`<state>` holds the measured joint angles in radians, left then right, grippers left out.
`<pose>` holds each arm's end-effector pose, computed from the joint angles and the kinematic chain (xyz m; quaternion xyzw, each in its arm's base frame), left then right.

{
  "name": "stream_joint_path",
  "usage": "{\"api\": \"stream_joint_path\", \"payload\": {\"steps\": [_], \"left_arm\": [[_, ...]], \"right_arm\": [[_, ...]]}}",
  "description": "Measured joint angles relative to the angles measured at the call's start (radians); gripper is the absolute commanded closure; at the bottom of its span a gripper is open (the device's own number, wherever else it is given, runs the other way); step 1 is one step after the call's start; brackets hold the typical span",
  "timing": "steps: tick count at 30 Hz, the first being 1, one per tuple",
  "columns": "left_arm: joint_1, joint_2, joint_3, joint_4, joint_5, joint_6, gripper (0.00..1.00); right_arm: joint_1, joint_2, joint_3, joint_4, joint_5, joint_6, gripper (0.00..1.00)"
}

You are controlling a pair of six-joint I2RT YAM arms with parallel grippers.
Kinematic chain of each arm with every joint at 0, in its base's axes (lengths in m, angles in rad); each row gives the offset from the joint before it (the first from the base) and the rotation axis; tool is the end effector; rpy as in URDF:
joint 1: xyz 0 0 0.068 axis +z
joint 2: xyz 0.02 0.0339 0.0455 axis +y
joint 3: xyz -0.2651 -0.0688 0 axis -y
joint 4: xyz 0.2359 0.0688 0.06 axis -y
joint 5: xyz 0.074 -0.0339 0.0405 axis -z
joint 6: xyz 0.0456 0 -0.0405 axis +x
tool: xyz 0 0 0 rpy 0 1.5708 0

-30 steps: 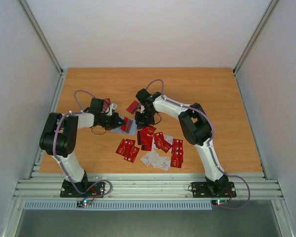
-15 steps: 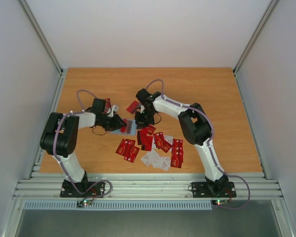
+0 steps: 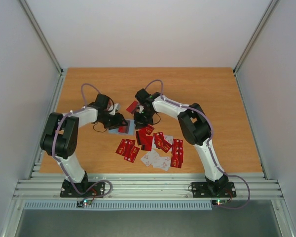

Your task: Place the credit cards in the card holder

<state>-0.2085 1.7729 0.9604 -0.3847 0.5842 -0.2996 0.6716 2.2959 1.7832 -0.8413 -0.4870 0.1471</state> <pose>0.3078 -0.0908 0.1389 0.0106 0.9424 -0.3186 0.1010 0.3432 0.3001 0.1369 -0.2753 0.9251 0.2617 0.0009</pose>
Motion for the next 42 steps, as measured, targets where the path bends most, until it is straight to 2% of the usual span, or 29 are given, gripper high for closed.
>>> {"api": "stream_joint_path", "payload": {"steps": [5,15,42], "left_arm": [[-0.007,-0.006,0.037,-0.077,-0.051,0.022,0.43],[-0.019,-0.021,0.06,-0.152,-0.128,0.047,0.43],[-0.062,0.0,0.075,-0.156,-0.121,0.039,0.52]], "right_arm": [[0.001,0.002,0.0,0.01,-0.007,-0.003,0.99],[0.002,0.002,0.0,0.012,-0.009,-0.008,0.99],[0.001,0.01,0.004,0.014,-0.03,-0.01,0.99]]}}
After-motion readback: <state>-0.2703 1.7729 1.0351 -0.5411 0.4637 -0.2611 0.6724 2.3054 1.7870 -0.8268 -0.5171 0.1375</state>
